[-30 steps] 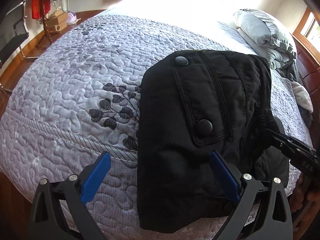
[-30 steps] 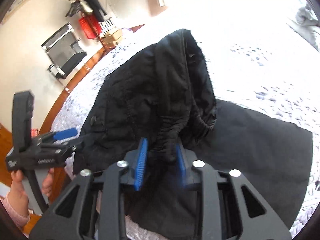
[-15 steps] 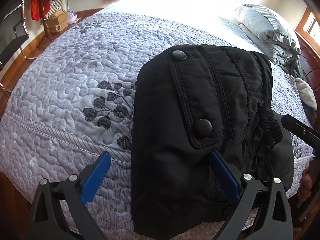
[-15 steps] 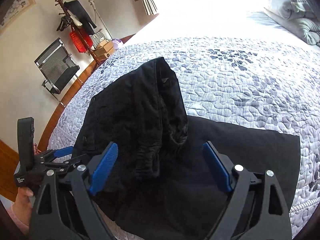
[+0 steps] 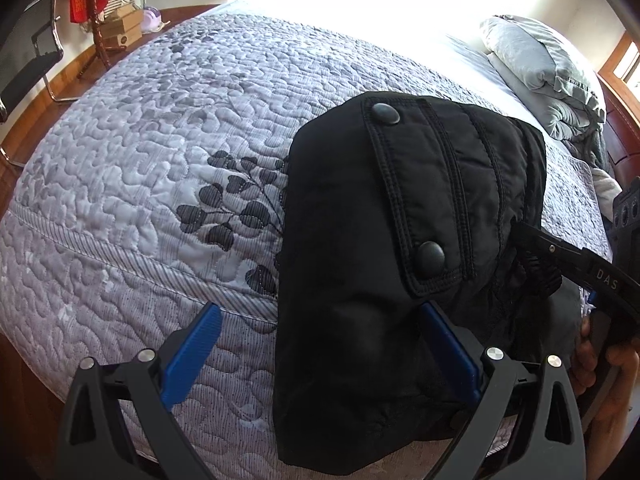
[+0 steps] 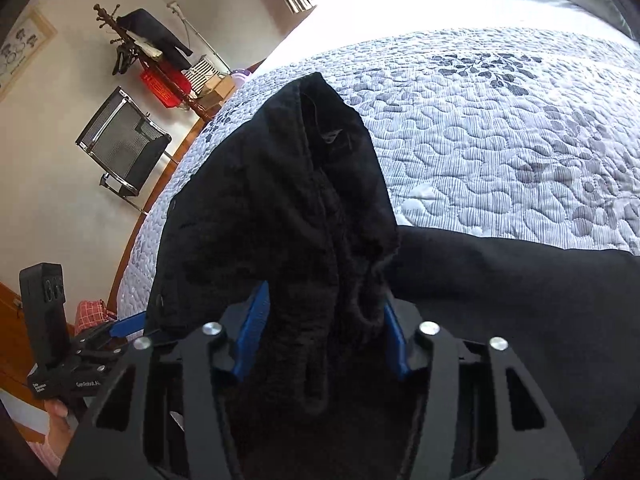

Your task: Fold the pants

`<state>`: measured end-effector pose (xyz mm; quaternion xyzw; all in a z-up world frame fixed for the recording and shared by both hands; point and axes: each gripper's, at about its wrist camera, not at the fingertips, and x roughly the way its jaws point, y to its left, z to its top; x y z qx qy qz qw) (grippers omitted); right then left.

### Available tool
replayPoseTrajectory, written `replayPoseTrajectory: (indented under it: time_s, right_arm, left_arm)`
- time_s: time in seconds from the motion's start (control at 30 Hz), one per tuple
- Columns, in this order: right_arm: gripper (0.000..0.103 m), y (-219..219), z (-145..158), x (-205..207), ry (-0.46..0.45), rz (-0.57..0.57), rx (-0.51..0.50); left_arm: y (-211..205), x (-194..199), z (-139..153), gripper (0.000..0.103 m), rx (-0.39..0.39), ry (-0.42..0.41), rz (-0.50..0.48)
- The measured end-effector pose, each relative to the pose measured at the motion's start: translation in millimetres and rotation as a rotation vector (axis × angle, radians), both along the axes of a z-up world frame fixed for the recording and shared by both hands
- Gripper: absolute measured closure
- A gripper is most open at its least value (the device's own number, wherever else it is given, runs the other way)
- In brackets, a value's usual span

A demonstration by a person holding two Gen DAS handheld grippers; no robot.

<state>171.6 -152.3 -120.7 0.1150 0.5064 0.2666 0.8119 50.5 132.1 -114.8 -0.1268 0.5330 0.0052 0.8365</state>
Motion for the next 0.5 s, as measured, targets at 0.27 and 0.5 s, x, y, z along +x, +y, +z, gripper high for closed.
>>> replayPoseTrajectory:
  time_s: [0.27,0.5]
  right_arm:
    - [0.082,-10.6,27.6,-24.3,-0.034,-0.01,0.008]
    - [0.083,-39.5,61.6,-51.8,-0.061,-0.042,0.072]
  left_arm:
    - [-7.0,-3.5,0.3,0.004,0.012,-0.005,0.003]
    - [-27.4,-7.2,12.0,0.004,0.002,-0.029,-0.046]
